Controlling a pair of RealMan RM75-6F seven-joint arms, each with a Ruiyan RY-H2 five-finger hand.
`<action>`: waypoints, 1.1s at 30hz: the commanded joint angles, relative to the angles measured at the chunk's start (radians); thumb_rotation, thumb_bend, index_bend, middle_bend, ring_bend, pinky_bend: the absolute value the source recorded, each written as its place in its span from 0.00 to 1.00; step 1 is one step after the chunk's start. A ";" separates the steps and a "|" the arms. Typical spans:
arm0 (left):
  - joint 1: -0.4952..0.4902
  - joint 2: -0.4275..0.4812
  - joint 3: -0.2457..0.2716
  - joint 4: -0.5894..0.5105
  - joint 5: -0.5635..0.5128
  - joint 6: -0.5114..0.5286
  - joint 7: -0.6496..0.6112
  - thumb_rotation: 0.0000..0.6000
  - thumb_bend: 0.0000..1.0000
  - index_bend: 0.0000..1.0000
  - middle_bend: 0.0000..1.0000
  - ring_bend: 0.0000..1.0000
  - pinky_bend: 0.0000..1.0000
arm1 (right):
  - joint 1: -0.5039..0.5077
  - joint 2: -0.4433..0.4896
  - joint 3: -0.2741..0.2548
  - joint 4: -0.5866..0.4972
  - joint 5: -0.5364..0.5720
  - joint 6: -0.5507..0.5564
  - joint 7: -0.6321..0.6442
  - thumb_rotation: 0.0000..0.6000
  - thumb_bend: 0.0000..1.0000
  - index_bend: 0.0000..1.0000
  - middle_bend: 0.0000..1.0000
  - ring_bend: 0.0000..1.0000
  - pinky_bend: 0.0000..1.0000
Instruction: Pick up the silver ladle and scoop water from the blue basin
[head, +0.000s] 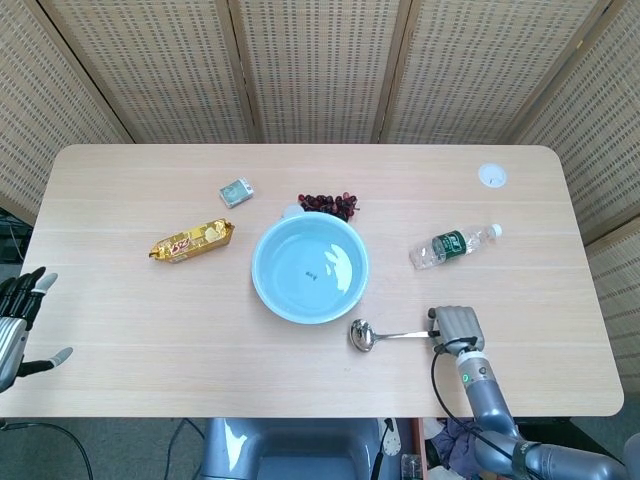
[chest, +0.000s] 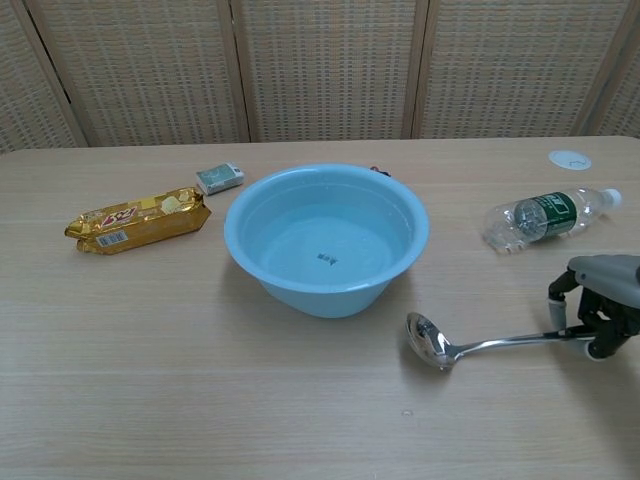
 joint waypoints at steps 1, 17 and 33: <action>0.000 0.000 0.000 0.001 0.001 0.000 0.000 1.00 0.00 0.00 0.00 0.00 0.00 | -0.014 0.033 -0.013 -0.028 -0.046 0.010 0.033 1.00 0.60 0.71 0.90 0.93 1.00; -0.001 -0.002 0.001 -0.002 0.001 -0.001 0.008 1.00 0.00 0.00 0.00 0.00 0.00 | -0.066 0.210 -0.064 -0.160 -0.261 0.052 0.144 1.00 0.61 0.71 0.91 0.93 1.00; -0.003 0.000 -0.004 -0.004 -0.005 -0.002 0.005 1.00 0.00 0.00 0.00 0.00 0.00 | -0.028 0.328 -0.045 -0.351 -0.331 0.075 0.017 1.00 0.61 0.71 0.91 0.93 1.00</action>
